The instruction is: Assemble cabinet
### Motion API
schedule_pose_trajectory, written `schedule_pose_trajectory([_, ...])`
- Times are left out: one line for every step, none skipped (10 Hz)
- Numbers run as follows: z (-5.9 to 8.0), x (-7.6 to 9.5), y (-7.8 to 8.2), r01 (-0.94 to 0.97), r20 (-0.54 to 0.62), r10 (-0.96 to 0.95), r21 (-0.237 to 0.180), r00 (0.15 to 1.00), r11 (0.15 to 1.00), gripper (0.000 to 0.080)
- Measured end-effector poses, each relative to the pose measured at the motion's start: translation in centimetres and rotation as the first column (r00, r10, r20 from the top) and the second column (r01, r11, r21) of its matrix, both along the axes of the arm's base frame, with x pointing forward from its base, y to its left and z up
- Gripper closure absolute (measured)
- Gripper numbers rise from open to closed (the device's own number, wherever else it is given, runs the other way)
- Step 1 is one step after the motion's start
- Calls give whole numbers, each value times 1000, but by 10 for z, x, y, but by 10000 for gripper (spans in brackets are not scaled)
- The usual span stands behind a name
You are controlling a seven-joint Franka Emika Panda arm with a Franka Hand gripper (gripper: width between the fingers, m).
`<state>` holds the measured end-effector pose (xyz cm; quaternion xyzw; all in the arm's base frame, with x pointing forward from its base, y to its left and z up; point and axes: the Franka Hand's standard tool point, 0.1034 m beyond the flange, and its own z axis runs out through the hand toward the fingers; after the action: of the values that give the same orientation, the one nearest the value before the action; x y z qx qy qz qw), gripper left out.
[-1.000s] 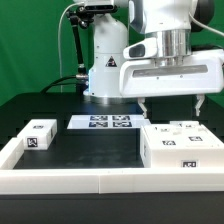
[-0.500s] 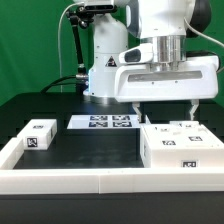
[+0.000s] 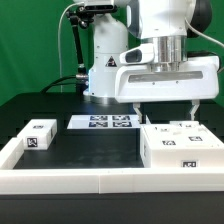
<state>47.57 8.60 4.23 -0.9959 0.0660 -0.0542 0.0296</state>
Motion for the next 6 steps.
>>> schedule_pose_trajectory([-1, 4, 3, 0, 3, 0, 1, 1000, 1000, 3])
schedule_pose_trajectory([1, 8, 6, -5, 10, 5, 3, 1000, 1000, 3])
schedule_pose_trajectory([3, 11, 8, -8, 15, 8, 4, 1000, 1000, 3])
schedule_pose_trajectory([5, 14, 9, -14, 20, 14, 4, 1000, 1000, 3])
schedule_pose_trajectory([7, 18, 9, -21, 27, 21, 4, 999, 1000, 3])
schedule_pose_trajectory([6, 20, 6, -31, 30, 31, 2, 999, 1000, 3])
